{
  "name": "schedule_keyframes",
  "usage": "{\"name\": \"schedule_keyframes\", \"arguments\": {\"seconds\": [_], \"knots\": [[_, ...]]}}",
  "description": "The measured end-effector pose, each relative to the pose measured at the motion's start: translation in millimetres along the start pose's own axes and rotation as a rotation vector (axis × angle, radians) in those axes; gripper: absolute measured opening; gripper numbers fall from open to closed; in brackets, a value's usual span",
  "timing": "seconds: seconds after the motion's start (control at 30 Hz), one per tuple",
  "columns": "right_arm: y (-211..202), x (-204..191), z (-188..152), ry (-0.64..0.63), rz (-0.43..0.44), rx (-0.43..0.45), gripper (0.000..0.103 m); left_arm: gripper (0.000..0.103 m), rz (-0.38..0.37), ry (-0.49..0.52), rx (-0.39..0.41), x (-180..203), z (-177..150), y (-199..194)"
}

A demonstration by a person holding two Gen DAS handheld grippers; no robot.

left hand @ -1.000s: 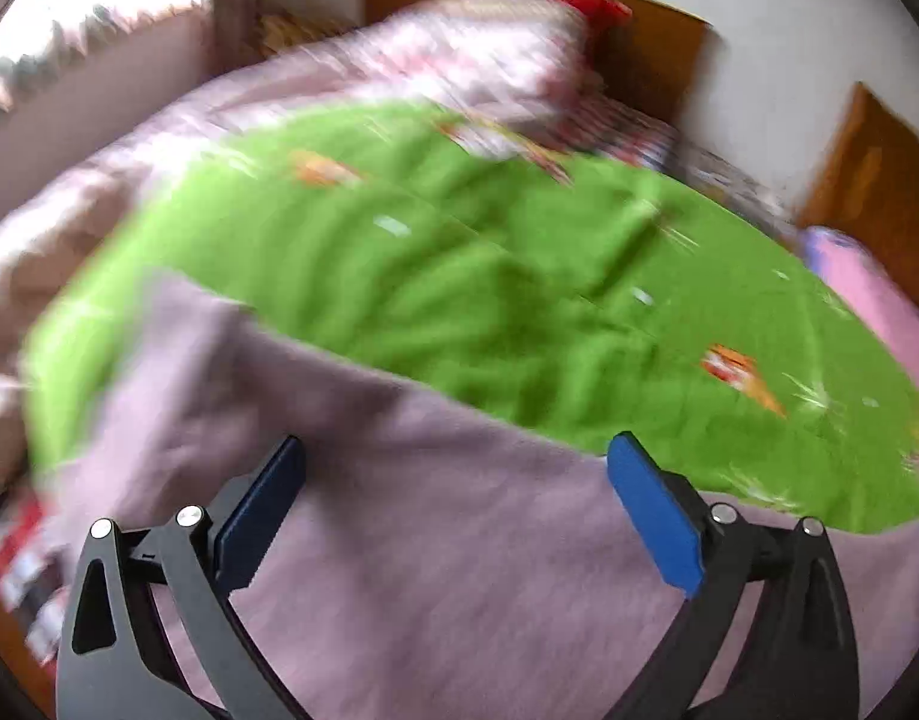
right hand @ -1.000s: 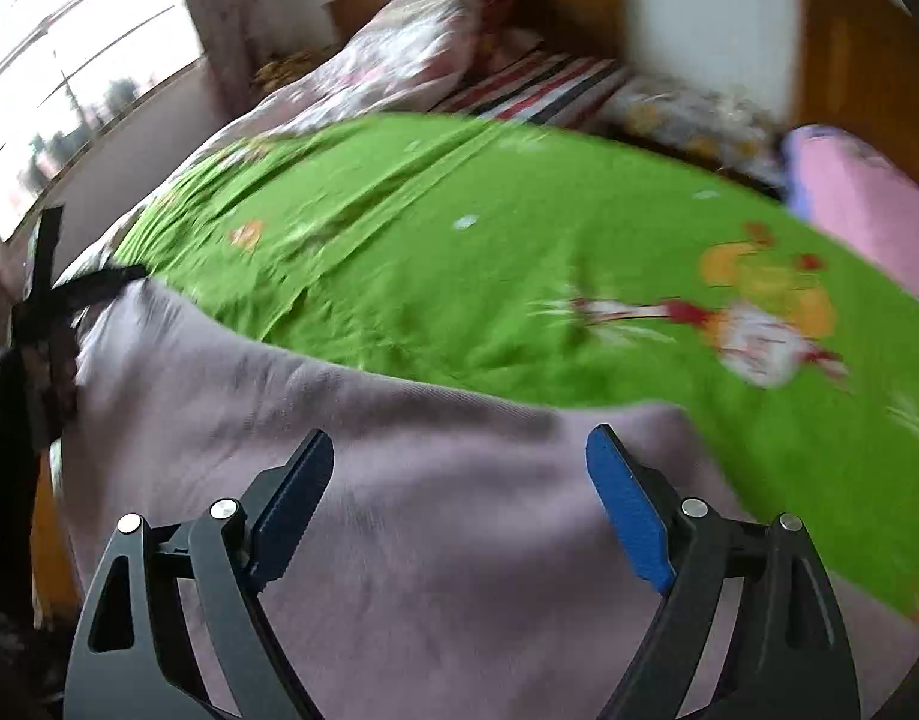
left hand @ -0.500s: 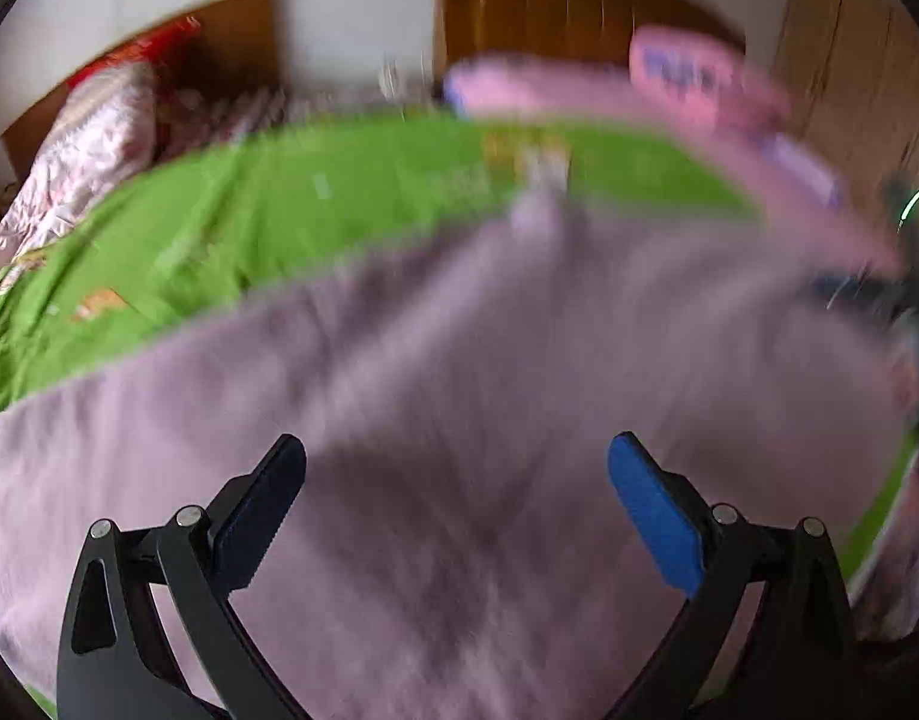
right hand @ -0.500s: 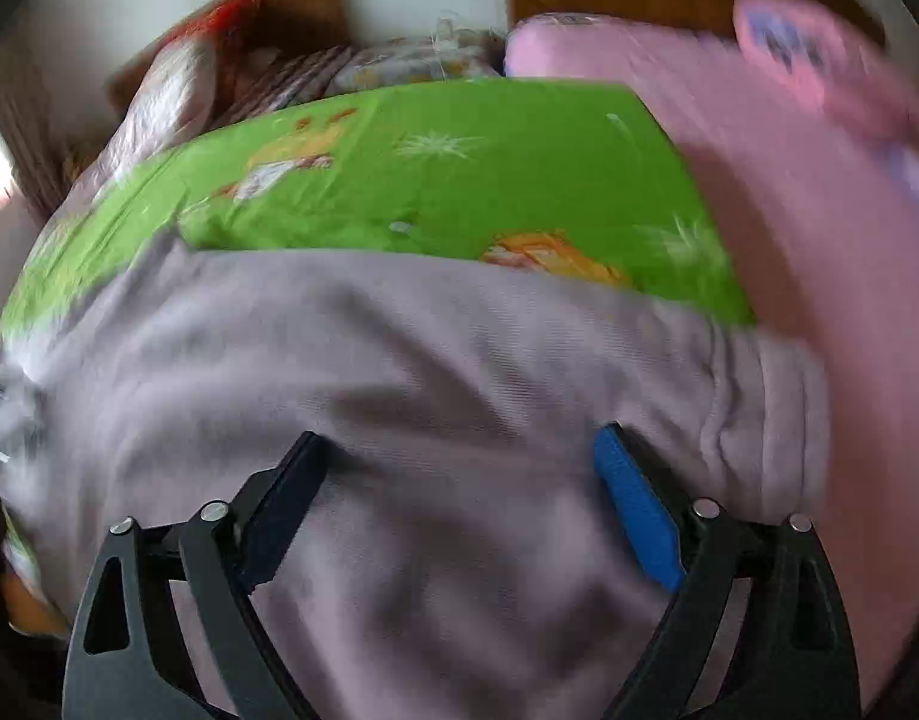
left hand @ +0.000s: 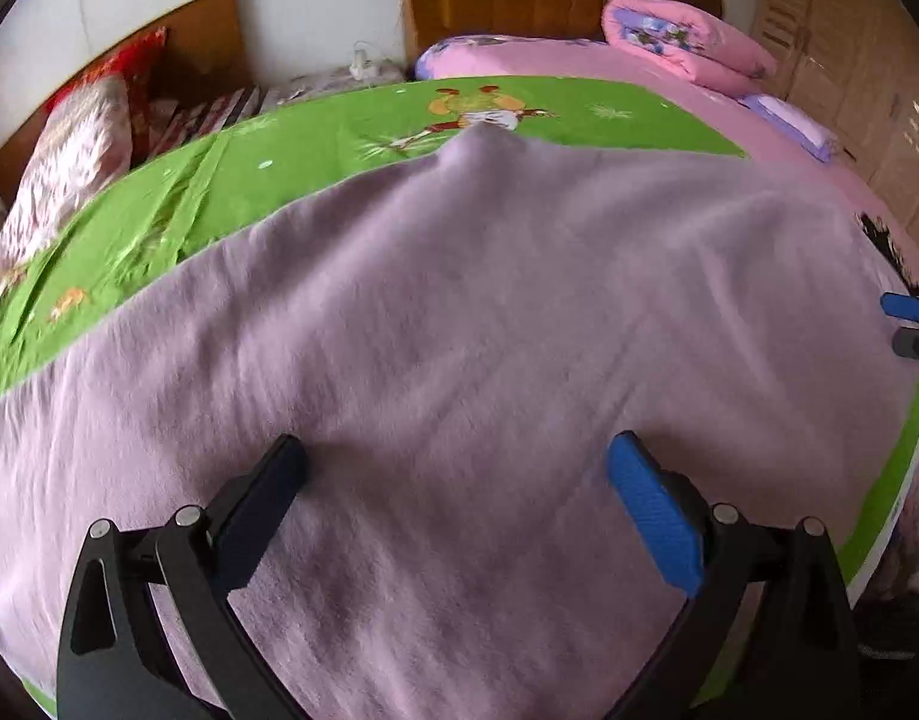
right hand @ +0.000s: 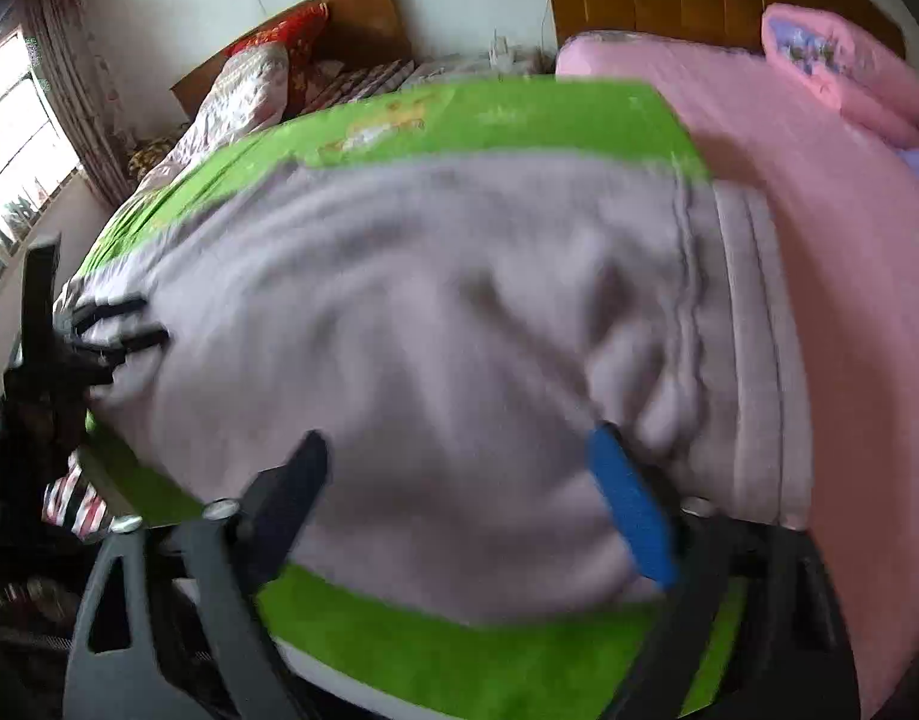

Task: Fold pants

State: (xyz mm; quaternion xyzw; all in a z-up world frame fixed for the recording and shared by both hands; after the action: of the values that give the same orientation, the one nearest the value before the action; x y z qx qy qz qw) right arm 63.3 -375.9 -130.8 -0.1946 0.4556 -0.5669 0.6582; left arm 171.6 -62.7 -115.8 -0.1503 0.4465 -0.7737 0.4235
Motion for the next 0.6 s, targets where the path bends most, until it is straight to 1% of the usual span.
{"name": "schedule_keyframes", "arguments": {"seconds": [0.07, 0.1, 0.17, 0.2, 0.23, 0.27, 0.33, 0.4, 0.47, 0.5, 0.53, 0.6], "knots": [[-8.6, 1.5, -2.2, 0.006, -0.003, 0.018, 0.08, 0.101, -0.014, -0.016, 0.006, -3.5, -1.7, -1.8], [-12.6, 1.2, 0.4, 0.019, -0.023, 0.032, 0.082, 0.101, -0.019, -0.033, 0.014, -8.2, -2.6, -4.1], [-16.1, -13.8, 15.1, 0.03, -0.074, 0.08, 0.085, 0.101, -0.025, -0.075, 0.041, -15.9, -3.7, -11.7], [-15.2, -29.4, 23.9, 0.017, -0.061, 0.097, 0.087, 0.101, -0.033, -0.11, 0.062, -21.3, -4.4, -17.3], [-11.9, -51.4, 31.9, -0.015, -0.026, 0.101, 0.089, 0.101, -0.037, -0.136, 0.073, -26.6, -4.7, -20.4], [-1.7, -82.2, 42.6, -0.074, 0.011, 0.101, 0.089, 0.101, -0.033, -0.162, 0.079, -32.0, -5.4, -24.9], [11.9, -127.7, 50.8, -0.168, 0.056, 0.094, 0.089, 0.101, 0.004, -0.204, 0.086, -48.8, -9.7, -30.7], [34.3, -176.2, 54.0, -0.273, 0.105, 0.058, 0.089, 0.101, 0.055, -0.24, 0.079, -68.4, -20.2, -37.7], [60.4, -221.4, 58.8, -0.364, 0.119, 0.028, 0.089, 0.101, 0.122, -0.299, 0.057, -94.9, -39.0, -46.2], [73.7, -252.6, 59.8, -0.428, 0.144, 0.013, 0.089, 0.101, 0.14, -0.327, 0.053, -105.5, -47.8, -50.5], [81.2, -272.7, 59.8, -0.47, 0.163, 0.005, 0.089, 0.101, 0.156, -0.362, 0.05, -118.2, -58.2, -54.5], [101.6, -326.0, 60.0, -0.577, 0.199, -0.009, 0.089, 0.101, 0.199, -0.439, 0.041, -145.2, -82.8, -66.4]]}}
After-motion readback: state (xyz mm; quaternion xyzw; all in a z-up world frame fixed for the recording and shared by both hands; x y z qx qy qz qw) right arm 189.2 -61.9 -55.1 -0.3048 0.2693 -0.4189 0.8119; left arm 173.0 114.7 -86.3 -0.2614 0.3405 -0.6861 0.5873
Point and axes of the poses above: each gripper's, at about its wrist camera, not at the fingertips, and y roughly the way its jaws point, x to its right, z to its top, the point moved 7 cm from there along y, roughly the way its jaws point, and after that the axes turned 13 degrees about y, right-handed, at the moved point
